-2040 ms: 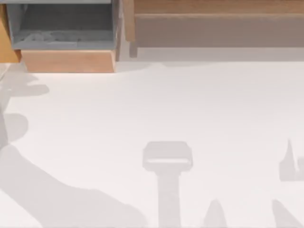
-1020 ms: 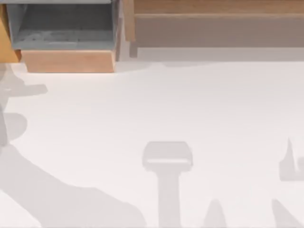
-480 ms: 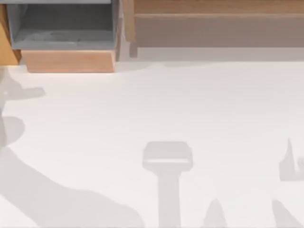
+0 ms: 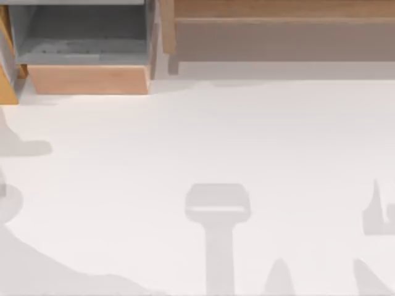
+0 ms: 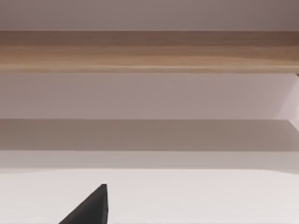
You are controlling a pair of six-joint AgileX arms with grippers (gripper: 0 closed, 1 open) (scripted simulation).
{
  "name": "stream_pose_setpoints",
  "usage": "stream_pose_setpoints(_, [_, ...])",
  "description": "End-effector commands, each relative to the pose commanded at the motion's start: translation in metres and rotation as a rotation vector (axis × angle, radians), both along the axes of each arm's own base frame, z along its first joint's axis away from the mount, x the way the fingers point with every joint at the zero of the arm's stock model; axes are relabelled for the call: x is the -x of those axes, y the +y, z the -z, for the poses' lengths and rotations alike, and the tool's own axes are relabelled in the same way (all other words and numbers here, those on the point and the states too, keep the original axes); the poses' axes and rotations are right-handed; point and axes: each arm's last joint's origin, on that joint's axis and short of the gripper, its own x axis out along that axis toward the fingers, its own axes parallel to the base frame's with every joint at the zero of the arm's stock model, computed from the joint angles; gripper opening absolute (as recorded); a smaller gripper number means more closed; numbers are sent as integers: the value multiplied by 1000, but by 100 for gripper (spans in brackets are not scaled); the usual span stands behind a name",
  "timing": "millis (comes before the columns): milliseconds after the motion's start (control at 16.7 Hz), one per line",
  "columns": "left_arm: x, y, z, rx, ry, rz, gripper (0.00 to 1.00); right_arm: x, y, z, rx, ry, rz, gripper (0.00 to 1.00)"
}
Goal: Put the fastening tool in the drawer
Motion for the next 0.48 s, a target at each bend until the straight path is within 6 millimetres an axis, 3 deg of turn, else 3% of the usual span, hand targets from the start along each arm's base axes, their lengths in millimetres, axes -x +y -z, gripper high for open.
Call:
stream_pose_setpoints(240, [0, 0, 2, 3, 5, -3, 0, 0, 0, 0, 0, 0, 0, 100])
stream_pose_setpoints(480, [28, 5, 2, 5, 8, -21, 0, 0, 0, 0, 0, 0, 0, 100])
